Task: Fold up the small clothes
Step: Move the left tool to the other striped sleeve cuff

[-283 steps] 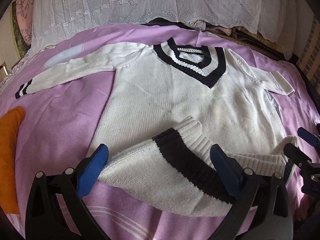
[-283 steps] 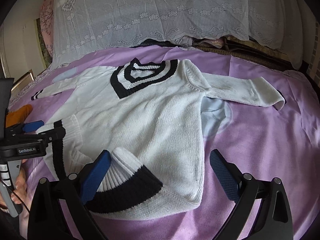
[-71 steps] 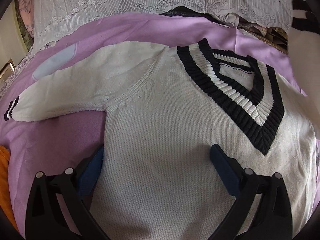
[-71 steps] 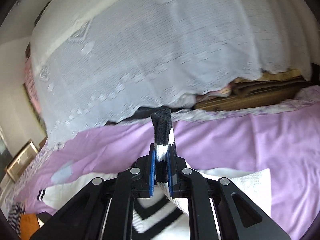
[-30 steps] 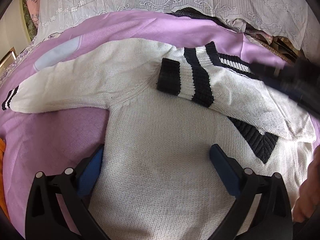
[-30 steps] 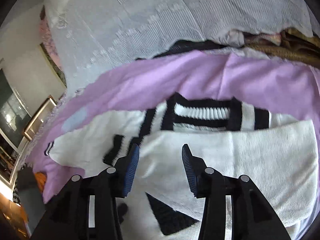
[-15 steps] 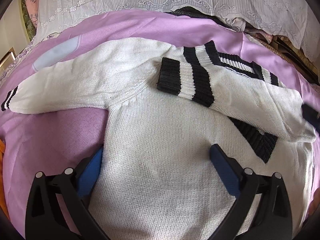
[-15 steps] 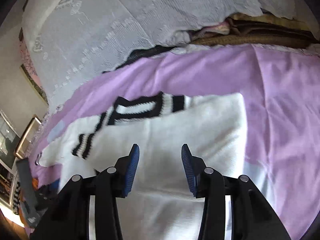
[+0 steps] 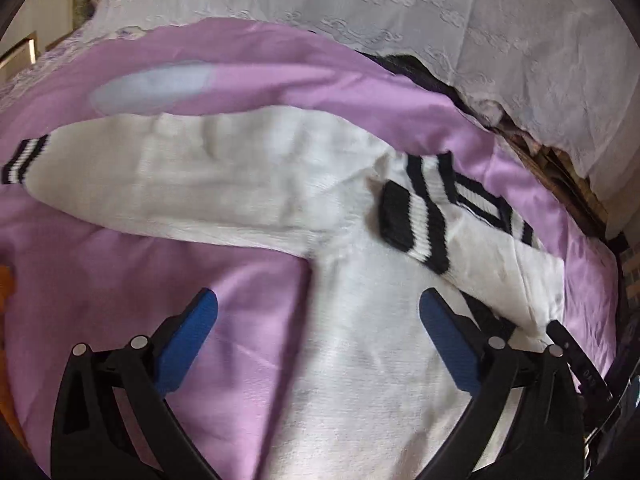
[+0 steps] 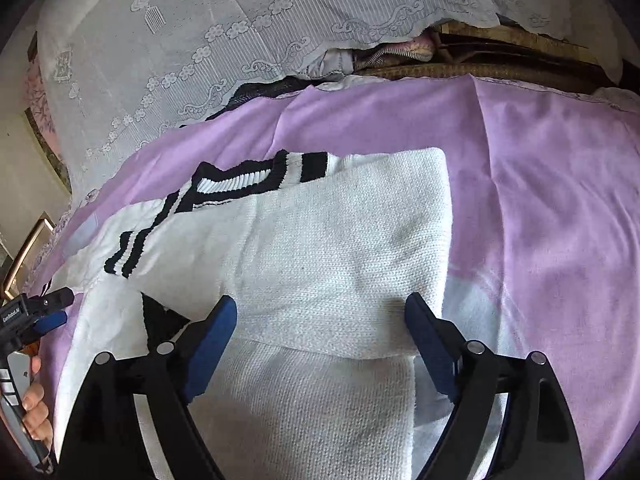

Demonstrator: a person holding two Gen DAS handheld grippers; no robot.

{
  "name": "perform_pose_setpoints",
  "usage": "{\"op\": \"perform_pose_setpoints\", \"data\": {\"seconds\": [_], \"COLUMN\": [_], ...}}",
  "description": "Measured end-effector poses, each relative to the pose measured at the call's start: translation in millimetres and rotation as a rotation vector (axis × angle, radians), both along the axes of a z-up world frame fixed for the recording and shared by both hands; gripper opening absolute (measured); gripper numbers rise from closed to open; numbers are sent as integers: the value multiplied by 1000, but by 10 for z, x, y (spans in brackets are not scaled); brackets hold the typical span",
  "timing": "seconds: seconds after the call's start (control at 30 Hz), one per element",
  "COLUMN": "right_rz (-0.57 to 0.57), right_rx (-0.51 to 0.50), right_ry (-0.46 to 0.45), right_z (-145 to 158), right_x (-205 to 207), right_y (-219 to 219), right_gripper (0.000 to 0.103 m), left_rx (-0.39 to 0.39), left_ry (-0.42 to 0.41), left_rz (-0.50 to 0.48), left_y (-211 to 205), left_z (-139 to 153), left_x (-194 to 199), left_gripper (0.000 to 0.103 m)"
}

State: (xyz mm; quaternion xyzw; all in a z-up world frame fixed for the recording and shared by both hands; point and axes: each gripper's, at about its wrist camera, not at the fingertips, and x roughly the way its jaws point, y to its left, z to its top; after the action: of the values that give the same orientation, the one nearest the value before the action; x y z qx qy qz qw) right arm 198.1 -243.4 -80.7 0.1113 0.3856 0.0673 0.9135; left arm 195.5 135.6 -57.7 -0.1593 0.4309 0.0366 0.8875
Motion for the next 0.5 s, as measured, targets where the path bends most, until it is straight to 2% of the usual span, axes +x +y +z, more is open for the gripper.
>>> {"op": "perform_pose_setpoints", "data": {"seconds": [0.17,0.27,0.33,0.4,0.47,0.5], "right_rz": [-3,2,3,3,3,3], "right_rx": [74,109,133,155,175,181], "right_ry": [-22,-26,-29,-34,-37,-38], "right_z": [1,-11,-22,-27,-30,-32], "right_x": [-58,-46,-45,-56,-64,-66], "right_y": [-103,-135,-151,-177,-200,-209], "right_gripper": [87,87,87,87,87,87], "left_rx": [22,-30,-146,-320,-507,-563], "left_ry": [-71,-58,-37,-39,-83,-104], "left_rz": [96,179,238,266,276,289], "left_y": [395,772,1092,1430,1740,1850], "left_z": [206,104,-65,-261,-391,-408], "left_x": [-164,-218,-259,-280,-312,-326], "left_gripper": [99,99,99,98,98,98]}}
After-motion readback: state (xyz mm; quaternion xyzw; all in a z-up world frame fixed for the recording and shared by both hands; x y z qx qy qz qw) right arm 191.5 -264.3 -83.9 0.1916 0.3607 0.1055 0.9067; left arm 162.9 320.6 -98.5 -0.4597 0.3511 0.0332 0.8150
